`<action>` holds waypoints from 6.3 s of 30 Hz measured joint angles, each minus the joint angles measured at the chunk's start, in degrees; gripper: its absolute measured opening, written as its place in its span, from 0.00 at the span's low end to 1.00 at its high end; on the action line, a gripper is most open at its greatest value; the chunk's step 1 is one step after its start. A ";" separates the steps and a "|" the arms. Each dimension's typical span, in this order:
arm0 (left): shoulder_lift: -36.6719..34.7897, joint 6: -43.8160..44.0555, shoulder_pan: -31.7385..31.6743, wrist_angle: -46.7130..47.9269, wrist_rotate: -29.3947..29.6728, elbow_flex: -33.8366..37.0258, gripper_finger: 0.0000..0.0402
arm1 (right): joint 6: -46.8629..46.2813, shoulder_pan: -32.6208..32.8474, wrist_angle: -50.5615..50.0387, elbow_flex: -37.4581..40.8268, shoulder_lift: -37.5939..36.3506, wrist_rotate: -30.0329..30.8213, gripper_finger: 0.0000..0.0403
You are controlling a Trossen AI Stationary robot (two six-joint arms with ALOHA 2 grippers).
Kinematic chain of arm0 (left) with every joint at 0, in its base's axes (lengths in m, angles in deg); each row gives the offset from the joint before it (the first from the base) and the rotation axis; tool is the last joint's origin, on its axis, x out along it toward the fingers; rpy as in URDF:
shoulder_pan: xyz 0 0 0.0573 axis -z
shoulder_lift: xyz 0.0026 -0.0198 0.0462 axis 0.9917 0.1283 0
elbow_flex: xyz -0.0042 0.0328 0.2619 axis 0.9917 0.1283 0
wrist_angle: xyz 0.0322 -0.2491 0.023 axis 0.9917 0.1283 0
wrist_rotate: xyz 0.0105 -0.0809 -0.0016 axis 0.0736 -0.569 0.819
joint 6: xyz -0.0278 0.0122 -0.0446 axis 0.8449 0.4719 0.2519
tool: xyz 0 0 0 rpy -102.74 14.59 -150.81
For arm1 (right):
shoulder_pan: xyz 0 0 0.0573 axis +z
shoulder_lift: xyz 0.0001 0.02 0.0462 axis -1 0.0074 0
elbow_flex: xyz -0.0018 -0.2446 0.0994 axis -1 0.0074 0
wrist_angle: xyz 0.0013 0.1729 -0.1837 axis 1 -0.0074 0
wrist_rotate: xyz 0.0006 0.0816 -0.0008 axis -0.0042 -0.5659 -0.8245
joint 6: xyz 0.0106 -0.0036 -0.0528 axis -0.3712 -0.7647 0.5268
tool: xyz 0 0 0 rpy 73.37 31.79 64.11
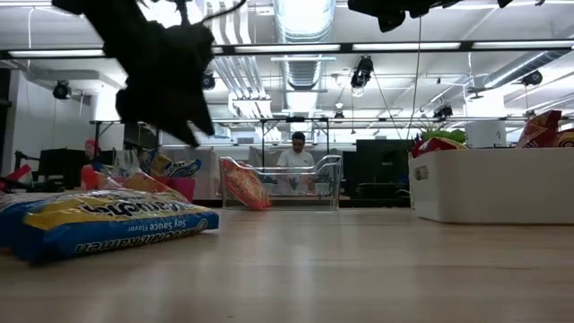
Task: Sort Maruchan noodles
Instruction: Put the orange noodle pack into the transparent bin
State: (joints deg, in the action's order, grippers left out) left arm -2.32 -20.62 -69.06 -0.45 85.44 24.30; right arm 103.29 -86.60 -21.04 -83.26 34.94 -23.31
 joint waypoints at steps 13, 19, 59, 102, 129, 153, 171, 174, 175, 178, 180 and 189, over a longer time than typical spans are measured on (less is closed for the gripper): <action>0.00 -17.09 -1.26 26.49 -3.97 -5.22 0.49 | -0.87 0.00 -0.13 0.00 0.07 0.02 0.16; 0.02 -13.30 -2.81 23.88 -1.06 2.09 0.49 | -0.87 0.00 -0.13 0.00 0.11 0.04 0.16; -9.95 -43.92 -6.13 -11.37 -5.78 14.11 0.19 | -34.98 -1.91 -2.45 -2.96 14.27 6.98 0.16; -7.91 -34.13 -1.86 -31.85 -5.69 27.96 0.10 | -49.01 -8.83 -6.91 -28.89 51.56 6.29 0.69; -6.43 -29.43 -2.11 -35.54 -2.28 32.86 0.10 | -45.77 -10.64 5.76 -28.59 59.33 -3.67 0.74; -6.19 -26.26 -2.19 -38.32 0.25 35.77 0.10 | -44.61 -11.01 12.31 -28.09 59.88 0.79 0.72; -6.16 -26.70 -2.15 -40.54 0.42 35.99 0.10 | -46.10 -11.09 23.10 -29.10 66.60 -6.75 0.67; -6.16 -26.70 -2.15 -40.61 0.42 35.99 0.10 | -45.99 -10.96 23.24 -29.95 66.79 -7.85 0.63; -6.16 -26.70 -2.15 -40.62 0.42 35.99 0.10 | -45.96 -10.95 23.57 -30.28 66.89 -8.10 0.62; -6.16 -26.68 -2.19 -40.68 0.44 35.99 0.10 | -45.86 -10.97 23.32 -30.49 66.93 -8.52 0.57; -6.16 -26.68 -2.19 -40.77 0.47 35.99 0.10 | -45.86 -10.97 23.36 -30.49 66.93 -8.62 0.54; -6.16 -26.50 -2.19 -40.96 0.51 35.99 0.10 | -48.85 -11.01 23.92 -30.49 66.93 -9.23 0.28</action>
State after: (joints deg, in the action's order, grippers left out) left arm -8.48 -47.12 -71.25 -41.41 85.95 60.29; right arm 54.44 -97.61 2.88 -113.75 101.86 -32.54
